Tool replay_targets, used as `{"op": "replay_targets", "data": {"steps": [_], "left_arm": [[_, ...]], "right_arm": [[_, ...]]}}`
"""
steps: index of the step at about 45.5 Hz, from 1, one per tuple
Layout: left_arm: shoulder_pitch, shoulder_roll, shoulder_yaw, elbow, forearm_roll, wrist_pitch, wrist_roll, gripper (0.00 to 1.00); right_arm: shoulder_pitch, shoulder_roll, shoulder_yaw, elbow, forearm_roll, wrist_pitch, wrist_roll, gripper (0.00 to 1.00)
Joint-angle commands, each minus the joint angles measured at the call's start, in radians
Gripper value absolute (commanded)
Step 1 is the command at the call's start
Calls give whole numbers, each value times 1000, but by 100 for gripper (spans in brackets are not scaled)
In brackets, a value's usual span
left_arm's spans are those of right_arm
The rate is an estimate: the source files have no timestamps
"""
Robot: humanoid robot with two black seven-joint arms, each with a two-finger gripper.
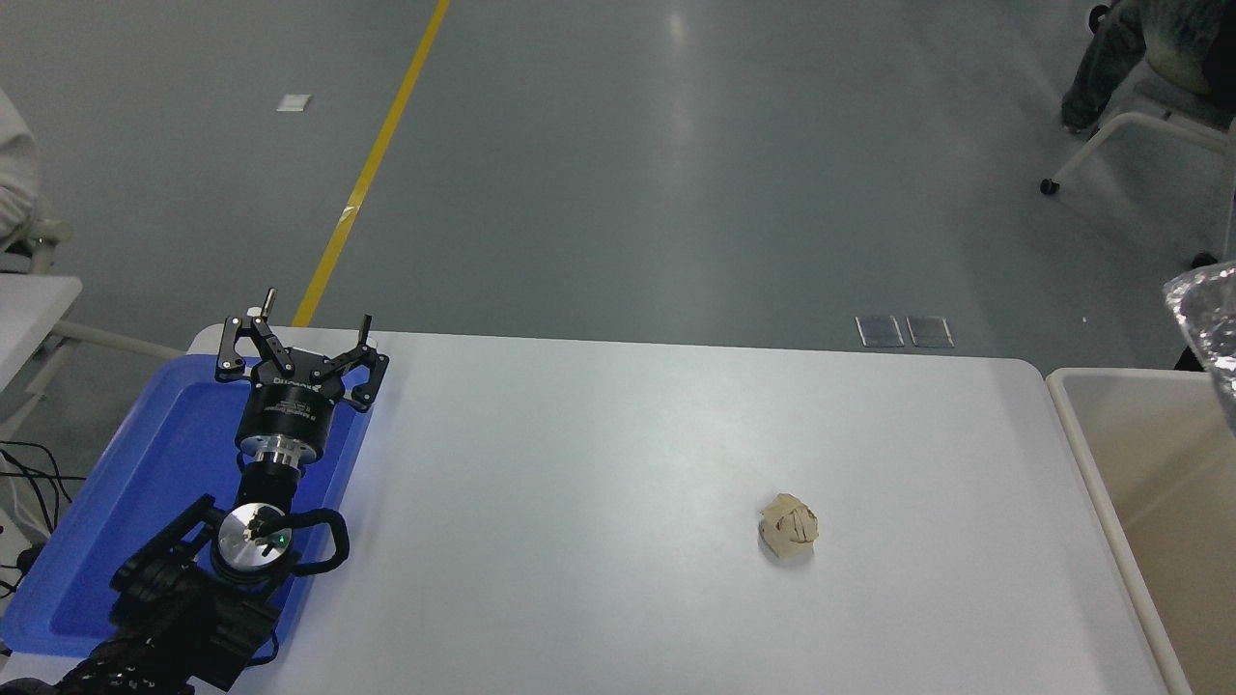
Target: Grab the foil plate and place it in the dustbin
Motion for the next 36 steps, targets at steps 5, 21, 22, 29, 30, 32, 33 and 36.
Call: {"op": "replay_targets", "data": {"steps": [5,21,22,29,30,32,33,36], "left_arm": [[0,0,0,0,0,0,0,100],[0,0,0,0,0,0,-1,100],[0,0,0,0,0,0,-1,100],[0,0,0,0,0,0,-1,100],[0,0,0,0,0,0,-1,100],[0,0,-1,0,0,0,-1,100],[0,0,0,0,0,0,-1,100],[0,0,-1,0,0,0,-1,100]], "right_arm": [[-510,-21,369,-225,-99,-151,1,0],[-1070,189,567,-558,-85,-449,22,0],[-1093,202,567,-579,-82,-467,22,0],[-1234,306,567,-727,-47,-540,32,0],[-1249,320,565,-744,-27,-544,32,0],[-1277,350,555,-773,14,-547,32,0],[-1288,366,552,-784,33,-547,32,0],[-1315,406,541,-816,71,-547,30,0]]}}
